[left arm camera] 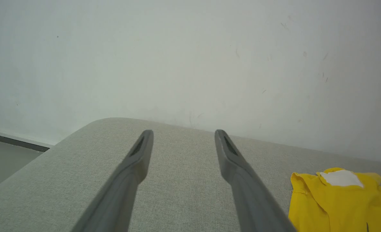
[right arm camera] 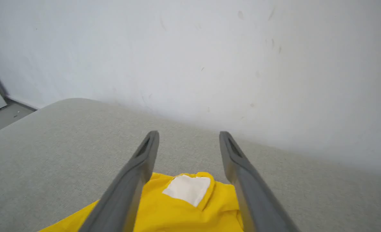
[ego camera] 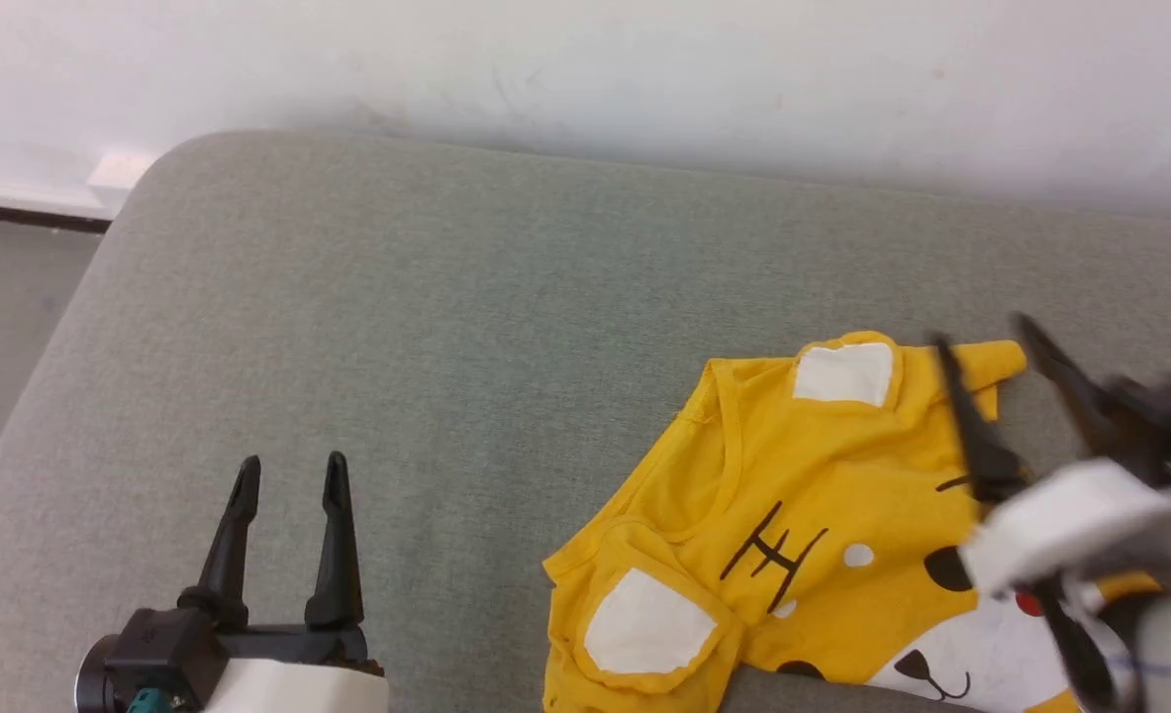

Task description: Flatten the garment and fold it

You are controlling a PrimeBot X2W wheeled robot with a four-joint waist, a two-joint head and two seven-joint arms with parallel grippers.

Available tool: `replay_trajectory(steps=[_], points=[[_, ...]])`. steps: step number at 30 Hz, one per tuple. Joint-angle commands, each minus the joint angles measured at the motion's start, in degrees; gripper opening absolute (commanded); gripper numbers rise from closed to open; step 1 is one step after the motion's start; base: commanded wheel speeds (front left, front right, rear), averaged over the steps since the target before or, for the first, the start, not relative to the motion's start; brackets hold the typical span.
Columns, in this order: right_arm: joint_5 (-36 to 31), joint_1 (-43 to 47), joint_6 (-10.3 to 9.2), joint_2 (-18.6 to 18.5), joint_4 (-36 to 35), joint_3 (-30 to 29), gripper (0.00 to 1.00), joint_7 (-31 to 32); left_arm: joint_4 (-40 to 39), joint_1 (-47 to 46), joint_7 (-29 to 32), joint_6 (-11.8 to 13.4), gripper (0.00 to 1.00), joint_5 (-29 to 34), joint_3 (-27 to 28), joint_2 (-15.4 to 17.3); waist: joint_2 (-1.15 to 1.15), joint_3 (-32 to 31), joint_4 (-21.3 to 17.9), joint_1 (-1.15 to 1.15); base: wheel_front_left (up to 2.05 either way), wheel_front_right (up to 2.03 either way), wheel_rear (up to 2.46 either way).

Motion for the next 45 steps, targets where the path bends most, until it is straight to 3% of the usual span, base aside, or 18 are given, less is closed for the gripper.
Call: replay_trajectory(steps=[1, 5, 8, 14, 22, 32, 45], points=[[-2.5, 3.5, -0.04, 1.8, -1.8, -3.8, 1.0, -1.6, -0.3, 0.6, -0.3, -0.3, 1.0, 0.5, 0.3, -0.1, 0.0, -0.5, -1.3, 0.01, 0.0, 0.0, 0.0], [-5.1, 12.2, -0.04, 4.2, -6.0, -14.0, 1.0, -5.1, -0.8, 1.6, -0.3, -0.2, 1.0, 0.8, 1.1, -0.1, 0.0, -0.6, -3.7, 0.01, 0.0, 0.0, 0.0], [-0.3, 16.1, -0.04, 4.3, -5.6, -17.8, 1.0, -7.0, -1.0, 1.9, -0.3, -0.3, 1.0, 1.0, 1.3, -0.1, 0.0, -0.1, -5.8, 0.01, 0.0, 0.0, 0.0], [2.2, 16.5, -0.04, 4.3, -5.8, -18.6, 1.0, -8.7, -0.2, -2.1, 0.9, -1.5, 1.0, 2.9, -0.6, 1.9, 0.0, 1.7, -8.7, 0.01, 0.0, 0.0, 0.0], [1.9, 13.8, -0.04, 4.3, -7.3, -19.4, 1.0, -8.5, 5.6, -18.8, 14.3, -4.9, 1.0, 5.6, -11.5, 6.3, 0.0, 5.6, -9.0, 0.01, 0.0, 0.0, 0.0], [1.9, 10.5, -0.04, 4.4, -9.4, -18.0, 1.0, -6.9, 20.2, -39.6, 25.5, -5.5, 1.0, -4.3, -29.5, 9.6, 0.0, 12.0, -10.3, 0.01, 0.0, 0.0, 0.0], [2.6, 8.8, -0.04, 4.4, -9.8, -18.0, 1.0, -6.4, 34.3, -48.0, 31.1, -5.5, 1.0, -14.3, -39.4, 11.4, 0.0, 17.4, -13.4, 0.01, 0.0, 0.0, 0.0]])
